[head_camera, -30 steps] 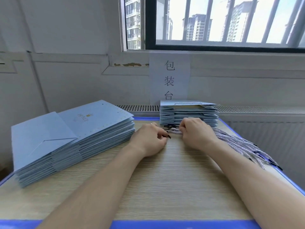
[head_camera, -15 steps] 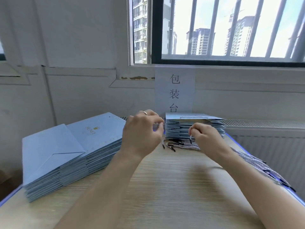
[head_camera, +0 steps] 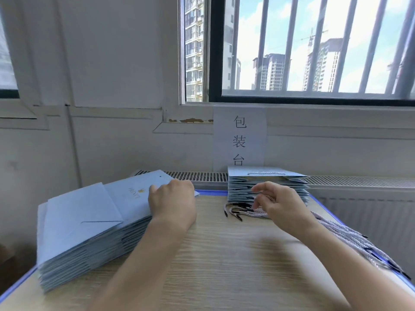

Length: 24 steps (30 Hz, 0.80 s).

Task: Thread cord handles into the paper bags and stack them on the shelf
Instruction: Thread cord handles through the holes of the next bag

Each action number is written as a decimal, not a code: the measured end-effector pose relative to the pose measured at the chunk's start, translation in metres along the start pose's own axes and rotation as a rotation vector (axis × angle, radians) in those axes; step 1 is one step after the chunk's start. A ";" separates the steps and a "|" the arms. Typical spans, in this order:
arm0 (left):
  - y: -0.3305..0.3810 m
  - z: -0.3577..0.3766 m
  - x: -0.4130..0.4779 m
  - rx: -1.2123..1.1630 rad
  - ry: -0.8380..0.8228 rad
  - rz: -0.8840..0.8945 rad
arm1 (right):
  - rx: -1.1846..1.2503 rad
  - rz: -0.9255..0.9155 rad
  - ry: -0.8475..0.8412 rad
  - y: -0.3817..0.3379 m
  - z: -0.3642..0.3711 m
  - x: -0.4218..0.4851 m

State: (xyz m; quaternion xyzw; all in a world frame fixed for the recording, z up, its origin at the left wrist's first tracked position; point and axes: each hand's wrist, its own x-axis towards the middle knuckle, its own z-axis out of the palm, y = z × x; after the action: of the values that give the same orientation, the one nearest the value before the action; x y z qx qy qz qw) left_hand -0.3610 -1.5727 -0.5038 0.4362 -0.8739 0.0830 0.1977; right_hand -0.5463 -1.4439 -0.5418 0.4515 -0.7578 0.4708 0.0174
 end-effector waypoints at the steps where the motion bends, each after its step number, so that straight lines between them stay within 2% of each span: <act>1: 0.002 -0.003 -0.002 0.009 0.072 0.032 | 0.005 -0.009 0.007 0.002 0.000 0.001; 6: 0.006 -0.012 -0.004 -0.179 0.790 0.302 | 0.104 -0.036 0.122 0.003 -0.004 0.004; 8: 0.009 -0.013 -0.007 -0.313 1.020 0.356 | 0.208 -0.062 0.215 0.000 -0.008 0.003; 10: 0.013 -0.017 -0.010 -0.453 1.174 0.420 | 0.350 -0.125 0.284 -0.004 -0.012 0.001; 12: 0.012 -0.019 -0.011 -0.578 1.221 0.516 | 0.499 -0.196 0.280 -0.009 -0.015 -0.002; 14: 0.009 -0.021 -0.010 -0.689 1.229 0.609 | 0.507 -0.296 0.235 -0.016 -0.015 -0.006; 16: 0.006 -0.026 -0.011 -0.797 1.219 0.651 | 0.398 -0.401 0.223 -0.025 -0.014 -0.013; 20: 0.000 -0.037 -0.008 -1.011 1.238 0.585 | 0.087 -0.584 0.238 -0.041 -0.017 -0.024; 24: 0.001 -0.049 -0.010 -1.120 1.284 0.565 | -0.012 -0.700 0.105 -0.051 -0.012 -0.031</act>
State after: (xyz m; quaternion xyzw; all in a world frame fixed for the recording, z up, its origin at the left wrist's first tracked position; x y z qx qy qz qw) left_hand -0.3436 -1.5491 -0.4634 -0.0860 -0.5823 -0.0820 0.8042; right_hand -0.4970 -1.4217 -0.5134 0.6590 -0.5579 0.4543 0.2192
